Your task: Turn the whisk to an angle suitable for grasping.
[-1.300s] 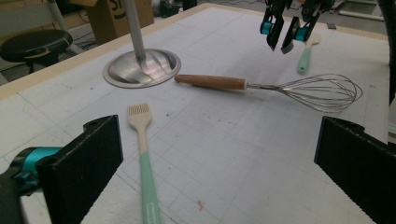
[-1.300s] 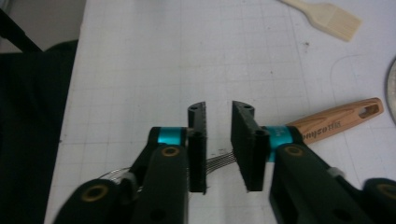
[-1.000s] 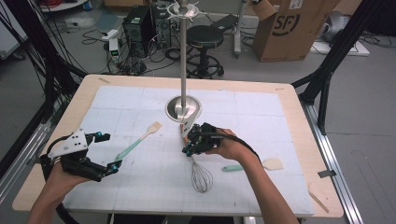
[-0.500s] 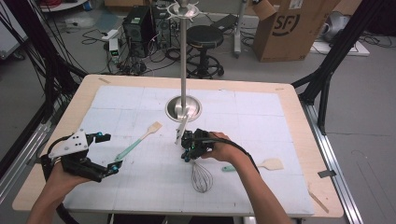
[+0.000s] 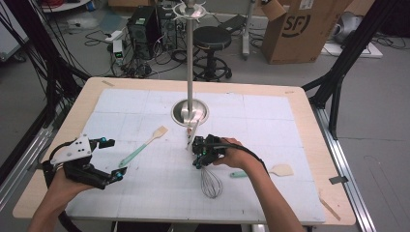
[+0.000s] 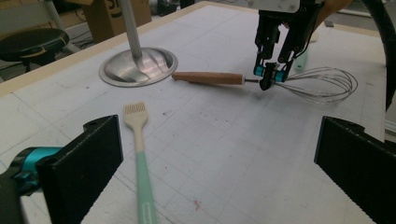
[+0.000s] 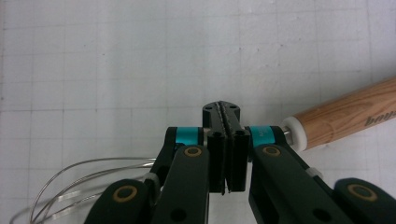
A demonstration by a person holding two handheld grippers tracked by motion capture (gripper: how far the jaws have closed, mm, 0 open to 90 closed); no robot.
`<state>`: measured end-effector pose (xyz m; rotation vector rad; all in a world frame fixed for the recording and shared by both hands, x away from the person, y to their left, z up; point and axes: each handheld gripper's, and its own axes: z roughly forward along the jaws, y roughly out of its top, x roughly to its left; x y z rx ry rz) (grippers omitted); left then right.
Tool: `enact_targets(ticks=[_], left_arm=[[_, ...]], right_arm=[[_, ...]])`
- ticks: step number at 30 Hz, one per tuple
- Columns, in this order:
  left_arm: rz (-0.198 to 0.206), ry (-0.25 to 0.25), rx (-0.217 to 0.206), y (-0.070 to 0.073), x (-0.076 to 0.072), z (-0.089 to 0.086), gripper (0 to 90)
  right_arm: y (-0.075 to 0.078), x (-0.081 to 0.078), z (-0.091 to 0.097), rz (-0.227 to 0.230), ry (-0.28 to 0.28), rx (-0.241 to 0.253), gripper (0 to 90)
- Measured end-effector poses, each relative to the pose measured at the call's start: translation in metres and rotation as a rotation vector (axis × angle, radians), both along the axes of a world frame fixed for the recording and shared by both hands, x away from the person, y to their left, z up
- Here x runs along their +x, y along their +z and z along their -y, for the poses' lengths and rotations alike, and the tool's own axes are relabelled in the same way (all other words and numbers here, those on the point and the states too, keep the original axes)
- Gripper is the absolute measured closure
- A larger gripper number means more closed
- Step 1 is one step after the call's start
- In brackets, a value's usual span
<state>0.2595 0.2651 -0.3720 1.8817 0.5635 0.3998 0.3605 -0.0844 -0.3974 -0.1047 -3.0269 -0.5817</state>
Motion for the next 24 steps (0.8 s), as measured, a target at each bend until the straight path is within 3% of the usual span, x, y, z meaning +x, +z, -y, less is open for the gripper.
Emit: enact_targets(ticks=[4,24], left_arm=[[0.000,0.001,-0.002,0.000,-0.001,0.000,1.7],[-0.006,-0.003,0.004,-0.001,0.000,0.002,1.7]], right_arm=[[-0.001,0.000,0.008,0.002,-0.007,-0.034,88.8],[0.004,0.006,0.041,0.014,-0.086,-0.047,88.8]])
